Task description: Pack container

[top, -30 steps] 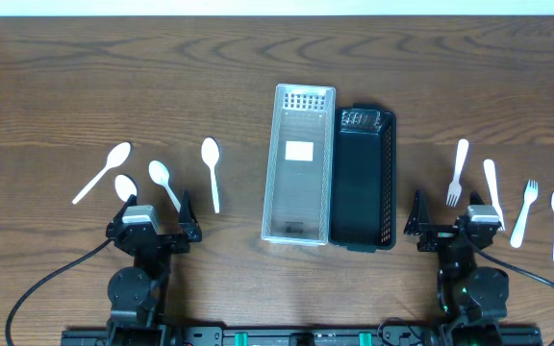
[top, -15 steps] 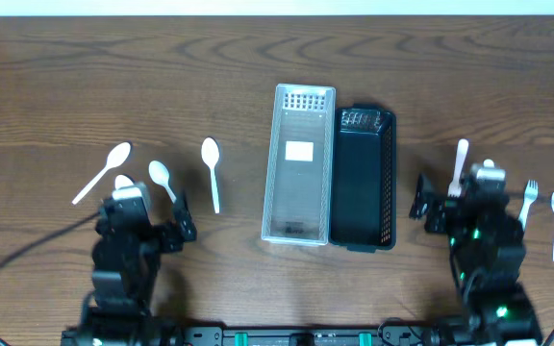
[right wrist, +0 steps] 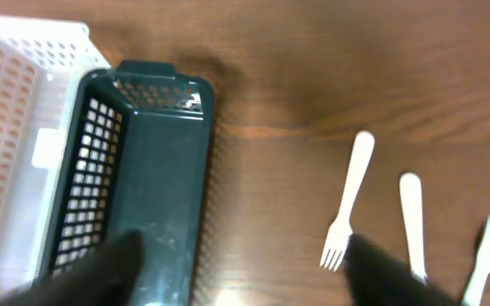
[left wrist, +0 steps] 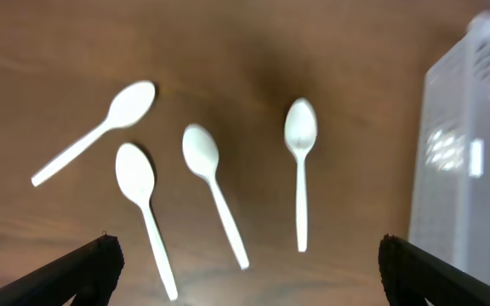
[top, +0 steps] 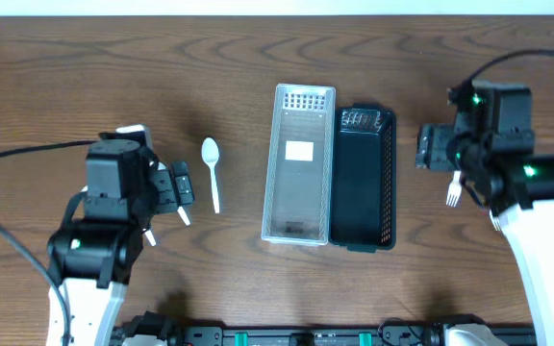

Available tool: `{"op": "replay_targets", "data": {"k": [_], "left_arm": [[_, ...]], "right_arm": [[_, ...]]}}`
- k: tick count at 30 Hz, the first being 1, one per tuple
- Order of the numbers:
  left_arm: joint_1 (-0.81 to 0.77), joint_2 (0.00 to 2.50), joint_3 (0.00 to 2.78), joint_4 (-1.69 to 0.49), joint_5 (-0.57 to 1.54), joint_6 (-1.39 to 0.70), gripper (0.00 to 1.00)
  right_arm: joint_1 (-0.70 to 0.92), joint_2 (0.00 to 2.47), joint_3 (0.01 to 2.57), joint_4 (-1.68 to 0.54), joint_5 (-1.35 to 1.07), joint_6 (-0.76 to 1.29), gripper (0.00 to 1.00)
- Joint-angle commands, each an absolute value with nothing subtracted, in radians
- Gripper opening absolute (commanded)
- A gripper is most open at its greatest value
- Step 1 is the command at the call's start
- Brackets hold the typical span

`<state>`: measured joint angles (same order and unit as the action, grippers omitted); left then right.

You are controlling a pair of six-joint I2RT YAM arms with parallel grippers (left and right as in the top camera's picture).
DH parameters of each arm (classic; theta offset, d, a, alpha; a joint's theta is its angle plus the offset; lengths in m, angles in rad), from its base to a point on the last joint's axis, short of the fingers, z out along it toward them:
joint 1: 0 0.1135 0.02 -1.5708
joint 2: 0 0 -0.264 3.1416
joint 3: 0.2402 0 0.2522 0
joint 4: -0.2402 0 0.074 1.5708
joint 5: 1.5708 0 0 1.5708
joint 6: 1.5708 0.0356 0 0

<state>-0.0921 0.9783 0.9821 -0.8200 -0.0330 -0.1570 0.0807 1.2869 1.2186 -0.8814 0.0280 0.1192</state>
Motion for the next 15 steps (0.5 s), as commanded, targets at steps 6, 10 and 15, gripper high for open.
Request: {"op": "replay_targets", "data": {"k": [6, 10, 15], "left_arm": [[-0.087, 1.045, 0.993, -0.861, -0.041, -0.154, 0.99], [-0.087, 1.061, 0.992, -0.863, -0.041, -0.154, 0.99], [-0.087, 1.077, 0.992, -0.863, -0.041, -0.154, 0.99]], "right_arm": [[0.012, 1.490, 1.235, -0.832, 0.027, 0.157, 0.04], [0.007, 1.583, 1.235, -0.813, 0.007, 0.156, 0.01], [0.009, 1.699, 1.235, -0.788, -0.093, 0.149, 0.01]]}}
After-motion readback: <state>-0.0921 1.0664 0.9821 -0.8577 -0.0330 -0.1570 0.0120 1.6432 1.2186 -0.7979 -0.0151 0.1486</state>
